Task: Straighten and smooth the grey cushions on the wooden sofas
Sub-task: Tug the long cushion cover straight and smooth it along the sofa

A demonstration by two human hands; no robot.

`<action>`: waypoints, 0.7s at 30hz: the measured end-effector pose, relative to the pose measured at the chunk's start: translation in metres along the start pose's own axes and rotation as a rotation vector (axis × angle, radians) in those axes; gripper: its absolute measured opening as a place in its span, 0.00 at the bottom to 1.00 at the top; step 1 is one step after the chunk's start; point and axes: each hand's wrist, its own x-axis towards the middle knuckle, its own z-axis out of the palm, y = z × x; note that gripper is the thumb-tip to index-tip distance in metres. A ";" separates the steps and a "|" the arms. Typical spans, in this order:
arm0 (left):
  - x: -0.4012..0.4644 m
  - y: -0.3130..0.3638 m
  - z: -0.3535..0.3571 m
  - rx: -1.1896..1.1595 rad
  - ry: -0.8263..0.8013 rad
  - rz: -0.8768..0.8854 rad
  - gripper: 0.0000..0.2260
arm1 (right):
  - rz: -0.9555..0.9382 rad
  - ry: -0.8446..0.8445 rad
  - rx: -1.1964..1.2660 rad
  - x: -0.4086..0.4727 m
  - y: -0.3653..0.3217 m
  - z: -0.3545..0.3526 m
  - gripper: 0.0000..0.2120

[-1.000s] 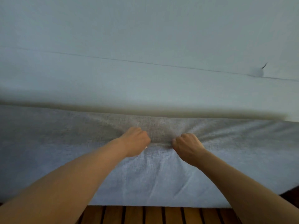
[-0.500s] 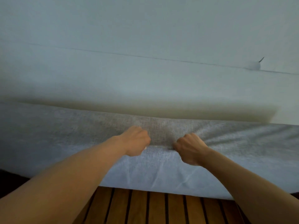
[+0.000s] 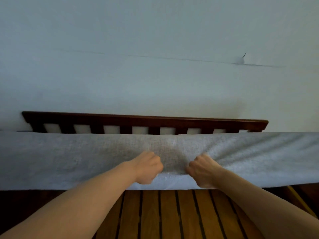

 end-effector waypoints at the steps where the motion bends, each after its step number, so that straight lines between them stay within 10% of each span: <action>1: -0.005 0.007 0.004 0.009 0.010 0.014 0.14 | -0.006 -0.002 -0.006 -0.007 -0.009 0.002 0.10; 21: -0.033 -0.008 -0.025 0.057 0.187 -0.101 0.10 | 0.141 0.142 -0.035 -0.024 -0.015 -0.040 0.11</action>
